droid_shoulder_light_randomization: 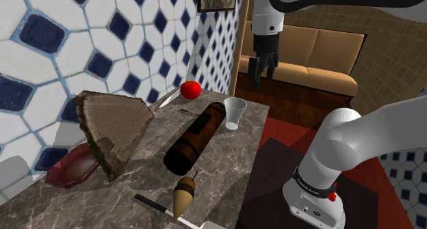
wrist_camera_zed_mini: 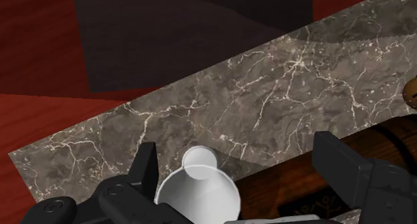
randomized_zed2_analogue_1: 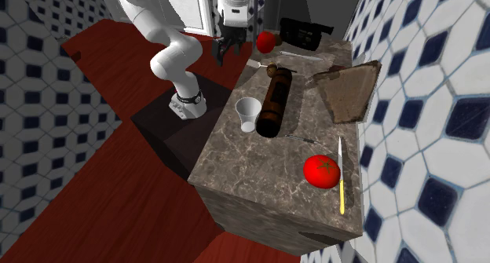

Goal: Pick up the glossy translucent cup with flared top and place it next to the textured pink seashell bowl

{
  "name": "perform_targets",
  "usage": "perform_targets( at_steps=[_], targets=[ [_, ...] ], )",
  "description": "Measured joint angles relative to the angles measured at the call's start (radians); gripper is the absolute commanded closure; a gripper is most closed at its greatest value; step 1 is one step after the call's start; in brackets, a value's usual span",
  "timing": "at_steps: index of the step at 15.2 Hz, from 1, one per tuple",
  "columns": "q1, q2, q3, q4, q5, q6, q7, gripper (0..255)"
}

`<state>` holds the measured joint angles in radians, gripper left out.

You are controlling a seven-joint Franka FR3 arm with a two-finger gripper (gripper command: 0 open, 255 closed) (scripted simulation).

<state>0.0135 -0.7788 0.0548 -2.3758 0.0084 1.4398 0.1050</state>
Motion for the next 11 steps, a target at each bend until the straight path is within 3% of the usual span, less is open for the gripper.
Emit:
perform_targets(
  at_steps=[3, 11],
  targets=[
    [-0.002, 0.015, 0.017, -0.019, -0.006, 0.043, 0.018, 0],
    [-0.028, 0.176, 0.133, -0.122, -0.069, 0.363, 0.164, 0]
  ],
)
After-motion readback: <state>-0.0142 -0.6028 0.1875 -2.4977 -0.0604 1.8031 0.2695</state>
